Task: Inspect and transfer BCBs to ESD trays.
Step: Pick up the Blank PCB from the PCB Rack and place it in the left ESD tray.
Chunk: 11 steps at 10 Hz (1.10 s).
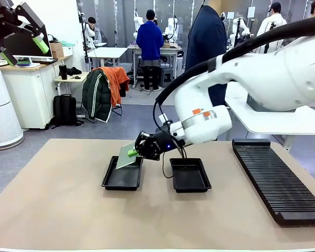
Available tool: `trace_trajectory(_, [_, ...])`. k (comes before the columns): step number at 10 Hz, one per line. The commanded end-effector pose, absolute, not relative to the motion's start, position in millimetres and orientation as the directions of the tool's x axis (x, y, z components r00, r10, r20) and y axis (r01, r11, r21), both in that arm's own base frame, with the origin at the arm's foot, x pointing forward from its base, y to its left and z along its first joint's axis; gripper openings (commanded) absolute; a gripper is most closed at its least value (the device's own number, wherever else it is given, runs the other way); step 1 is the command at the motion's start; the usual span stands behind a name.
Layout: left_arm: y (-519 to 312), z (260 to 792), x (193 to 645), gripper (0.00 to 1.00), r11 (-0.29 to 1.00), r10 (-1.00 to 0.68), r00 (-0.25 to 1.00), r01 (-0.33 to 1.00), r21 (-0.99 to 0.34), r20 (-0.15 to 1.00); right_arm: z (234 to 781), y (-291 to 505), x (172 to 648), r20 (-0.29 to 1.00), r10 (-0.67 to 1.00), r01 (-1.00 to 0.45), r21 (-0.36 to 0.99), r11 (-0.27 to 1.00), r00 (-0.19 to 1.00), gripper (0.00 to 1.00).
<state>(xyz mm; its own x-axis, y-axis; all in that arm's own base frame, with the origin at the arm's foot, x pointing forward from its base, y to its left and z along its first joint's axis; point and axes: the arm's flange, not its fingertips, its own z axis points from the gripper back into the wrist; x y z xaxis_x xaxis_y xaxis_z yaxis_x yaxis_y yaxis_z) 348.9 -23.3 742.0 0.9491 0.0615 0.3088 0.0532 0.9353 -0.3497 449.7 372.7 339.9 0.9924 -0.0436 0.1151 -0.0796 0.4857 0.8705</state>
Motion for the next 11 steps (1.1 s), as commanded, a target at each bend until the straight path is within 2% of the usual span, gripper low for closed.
trace_trajectory(1, [-21.8,741.1,348.1,1.00,0.939,0.058,0.949,0.053,-0.340,0.309,321.7,393.5,460.9,0.144,-0.047,-0.103,0.867,0.487,0.988,0.03])
trace_trajectory(11, [-21.8,741.1,348.1,1.00,0.939,0.058,0.949,0.053,-0.340,0.309,264.2,409.7,494.1,0.082,-0.099,-0.011,0.821,0.571,0.992,0.03])
